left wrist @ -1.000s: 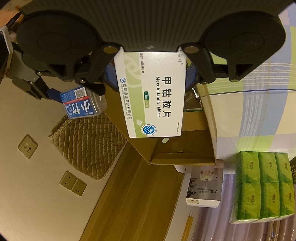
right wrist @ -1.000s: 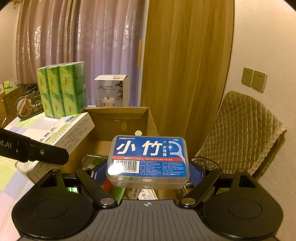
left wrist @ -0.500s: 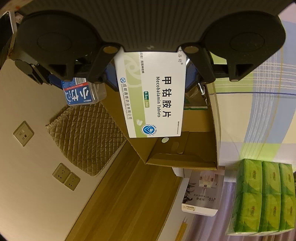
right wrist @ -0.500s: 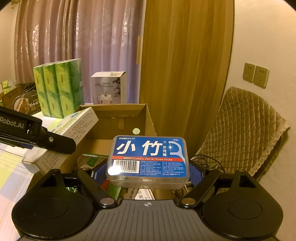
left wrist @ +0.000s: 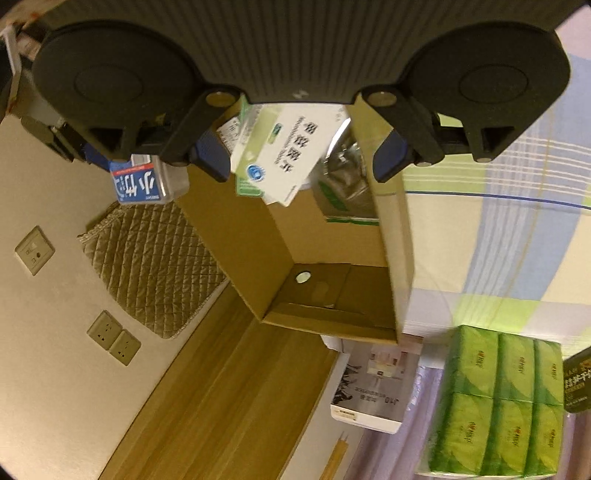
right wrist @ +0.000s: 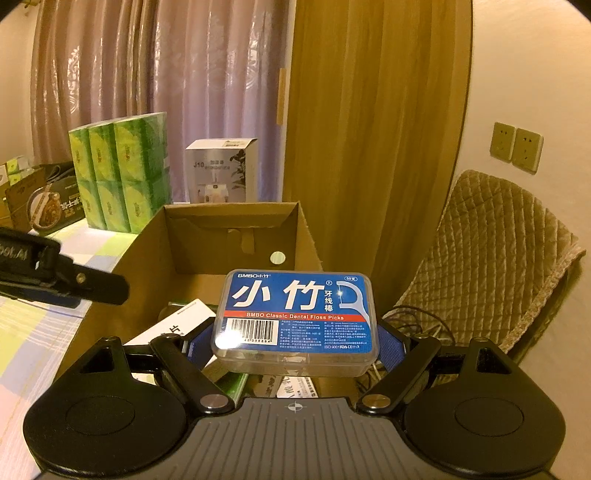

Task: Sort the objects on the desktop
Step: 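Open both grippers to drop the medicine box and floss box into the box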

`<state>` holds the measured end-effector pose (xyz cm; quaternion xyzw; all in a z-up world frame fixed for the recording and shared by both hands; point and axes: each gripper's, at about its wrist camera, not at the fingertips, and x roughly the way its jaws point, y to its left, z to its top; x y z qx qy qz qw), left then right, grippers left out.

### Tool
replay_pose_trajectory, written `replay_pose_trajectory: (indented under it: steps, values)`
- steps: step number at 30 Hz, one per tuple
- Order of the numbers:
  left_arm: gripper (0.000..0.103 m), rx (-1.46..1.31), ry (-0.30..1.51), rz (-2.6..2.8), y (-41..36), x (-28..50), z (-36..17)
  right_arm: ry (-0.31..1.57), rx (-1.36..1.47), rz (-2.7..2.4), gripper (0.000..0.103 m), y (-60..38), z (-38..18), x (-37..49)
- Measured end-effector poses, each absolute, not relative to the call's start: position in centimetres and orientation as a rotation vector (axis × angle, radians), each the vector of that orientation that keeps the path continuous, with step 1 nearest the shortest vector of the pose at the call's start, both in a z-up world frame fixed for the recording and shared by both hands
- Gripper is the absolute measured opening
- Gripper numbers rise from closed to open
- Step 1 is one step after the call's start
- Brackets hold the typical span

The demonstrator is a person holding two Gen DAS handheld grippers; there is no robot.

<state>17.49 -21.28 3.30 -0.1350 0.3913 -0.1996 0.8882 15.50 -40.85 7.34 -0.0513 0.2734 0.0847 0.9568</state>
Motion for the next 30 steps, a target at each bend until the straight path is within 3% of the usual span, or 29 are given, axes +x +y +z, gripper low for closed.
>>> replay_pose_trajectory:
  steps: [28, 30]
  values:
    - [0.081, -0.163, 0.807, -0.37, -18.5, 14.5, 2.6, 0.569, -0.094, 0.204, 0.083, -39.2, 7.4, 15.9]
    - [0.081, -0.164, 0.809, -0.369, -18.3, 14.5, 2.4, 0.549, -0.092, 0.202, 0.089, -39.1, 7.6, 15.8]
